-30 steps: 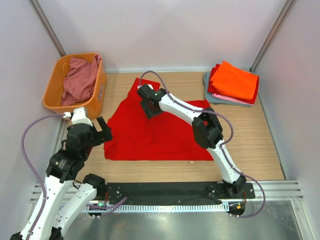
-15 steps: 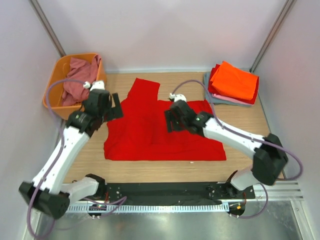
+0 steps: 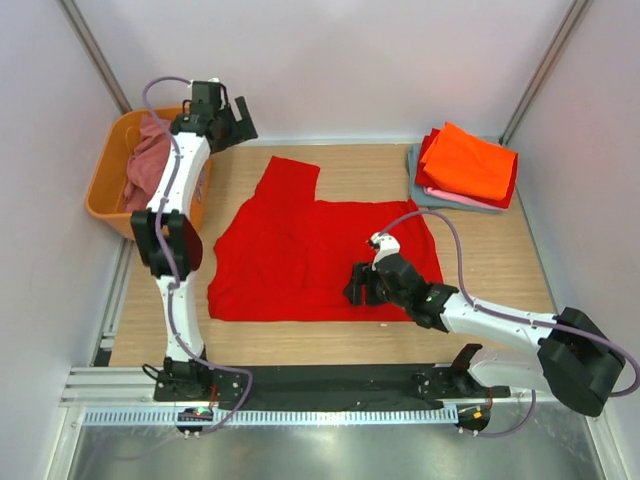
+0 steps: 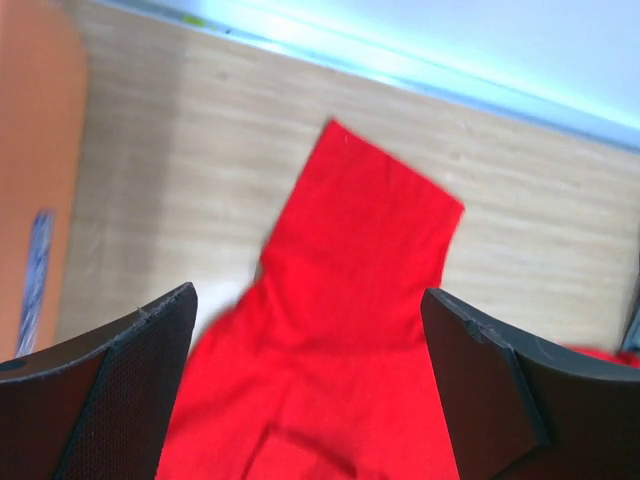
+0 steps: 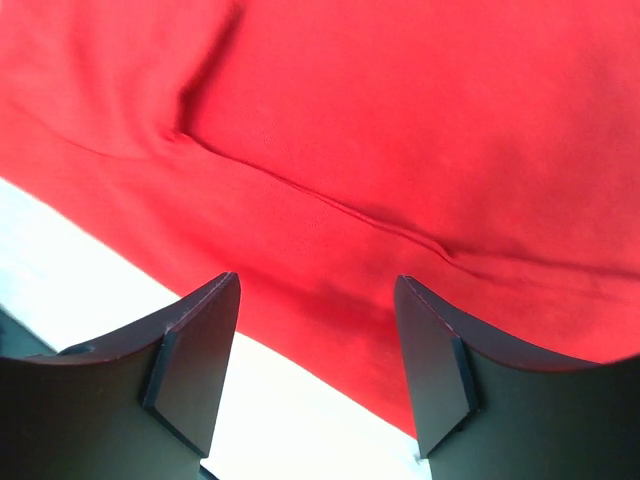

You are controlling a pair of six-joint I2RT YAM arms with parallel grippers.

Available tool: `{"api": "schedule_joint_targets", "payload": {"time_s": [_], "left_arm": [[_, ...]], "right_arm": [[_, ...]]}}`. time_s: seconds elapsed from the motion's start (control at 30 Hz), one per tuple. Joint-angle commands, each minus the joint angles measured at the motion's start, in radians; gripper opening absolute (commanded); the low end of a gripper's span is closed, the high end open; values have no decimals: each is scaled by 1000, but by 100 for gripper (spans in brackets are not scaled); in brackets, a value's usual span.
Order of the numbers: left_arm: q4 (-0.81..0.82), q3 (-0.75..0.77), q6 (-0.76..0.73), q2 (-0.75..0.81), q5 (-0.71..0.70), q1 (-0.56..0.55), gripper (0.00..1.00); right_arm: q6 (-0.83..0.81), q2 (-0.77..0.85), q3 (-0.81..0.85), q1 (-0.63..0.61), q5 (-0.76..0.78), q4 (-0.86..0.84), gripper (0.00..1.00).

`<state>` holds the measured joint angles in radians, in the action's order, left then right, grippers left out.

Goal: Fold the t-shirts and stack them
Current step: Fold the tshirt

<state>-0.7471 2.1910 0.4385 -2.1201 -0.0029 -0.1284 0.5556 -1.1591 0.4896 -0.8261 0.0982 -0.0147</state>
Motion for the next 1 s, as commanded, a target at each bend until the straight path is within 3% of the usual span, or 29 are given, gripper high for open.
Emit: {"api": "schedule_joint_targets", "payload": {"time_s": [0.0,0.13,0.53,0.73,0.87,0.97], "left_arm": [[-71,199,25,-177,233,26,93],[27,294,35,-348,297,27,93],[232,418,201,-607,320,46,93],[278,417,247,-676,382,39,84],[287,417,259,-709,397,35,66],[296,411,263,-721,408,32,62]], "right_arm": [[-3,55,-34,-8,-28,-211,70],[0,47,-66,-8,-48,-260,71],[20,38,-95,21,-72,-314,72],[27,29,-97,41,-84,-327,72],[33,33,-106,53,-84,-337,72],[35,35,-109,59,-123,-341,72]]}}
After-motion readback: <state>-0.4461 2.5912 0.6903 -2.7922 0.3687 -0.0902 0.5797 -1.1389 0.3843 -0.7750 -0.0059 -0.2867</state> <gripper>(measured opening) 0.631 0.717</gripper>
